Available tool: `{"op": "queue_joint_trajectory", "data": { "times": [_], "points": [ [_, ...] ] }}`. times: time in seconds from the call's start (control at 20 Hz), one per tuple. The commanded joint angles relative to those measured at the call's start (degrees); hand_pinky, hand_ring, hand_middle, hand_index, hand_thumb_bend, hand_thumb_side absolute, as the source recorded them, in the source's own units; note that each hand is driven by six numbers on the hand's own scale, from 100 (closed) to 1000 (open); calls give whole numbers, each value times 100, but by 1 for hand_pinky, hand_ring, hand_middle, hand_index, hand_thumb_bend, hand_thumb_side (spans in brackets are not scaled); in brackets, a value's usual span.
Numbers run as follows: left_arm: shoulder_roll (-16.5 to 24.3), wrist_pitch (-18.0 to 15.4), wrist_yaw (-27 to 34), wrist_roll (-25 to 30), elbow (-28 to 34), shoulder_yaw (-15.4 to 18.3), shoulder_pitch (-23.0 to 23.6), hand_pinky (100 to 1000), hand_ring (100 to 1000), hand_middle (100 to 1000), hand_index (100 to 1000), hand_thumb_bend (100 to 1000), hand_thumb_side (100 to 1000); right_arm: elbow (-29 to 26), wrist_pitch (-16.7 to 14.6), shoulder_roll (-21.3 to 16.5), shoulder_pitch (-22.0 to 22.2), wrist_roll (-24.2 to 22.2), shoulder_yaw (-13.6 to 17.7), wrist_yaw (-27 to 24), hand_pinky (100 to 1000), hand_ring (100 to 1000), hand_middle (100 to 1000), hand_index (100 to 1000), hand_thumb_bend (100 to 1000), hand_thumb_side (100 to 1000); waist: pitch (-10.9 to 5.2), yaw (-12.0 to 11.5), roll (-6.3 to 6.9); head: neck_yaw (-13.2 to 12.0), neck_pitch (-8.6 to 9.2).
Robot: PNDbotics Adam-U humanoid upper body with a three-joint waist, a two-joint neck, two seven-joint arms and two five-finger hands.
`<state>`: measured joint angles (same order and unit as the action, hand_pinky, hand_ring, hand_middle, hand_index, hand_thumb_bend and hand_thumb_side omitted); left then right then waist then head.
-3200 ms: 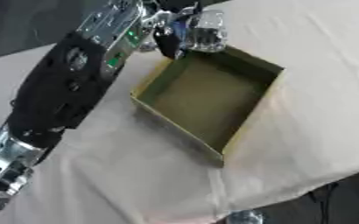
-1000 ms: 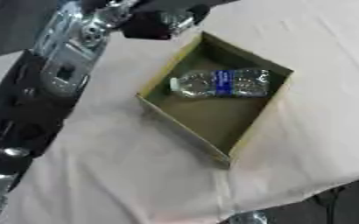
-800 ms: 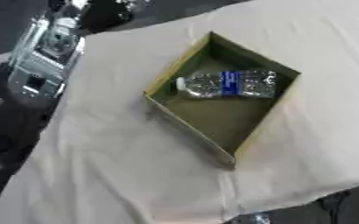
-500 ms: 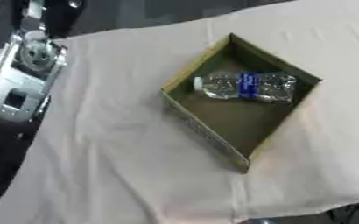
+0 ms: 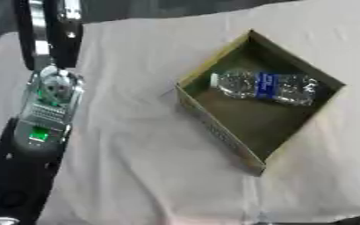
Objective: Pick up objects on the table and place them in the box.
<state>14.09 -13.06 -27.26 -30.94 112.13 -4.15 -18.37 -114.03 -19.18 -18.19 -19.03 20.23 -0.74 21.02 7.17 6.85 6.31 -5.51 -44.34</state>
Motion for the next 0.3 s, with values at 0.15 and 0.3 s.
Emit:
{"op": "queue_joint_trajectory", "data": {
  "times": [0.15, 0.3],
  "points": [
    [-324, -233, -337, -119, 233, -63, 97, 799, 876, 912, 965, 100, 1000, -56, -63, -17, -98, 32, -27, 105, 729, 850, 827, 922, 100, 1000, 4, -4, -63, -8, 22],
    [-388, -275, -462, -127, 244, -98, 136, 794, 874, 911, 964, 100, 1000, -56, -79, 8, -99, 20, -54, 152, 733, 854, 831, 926, 100, 1000, 40, 22, -82, -22, 22]
  ]
}}
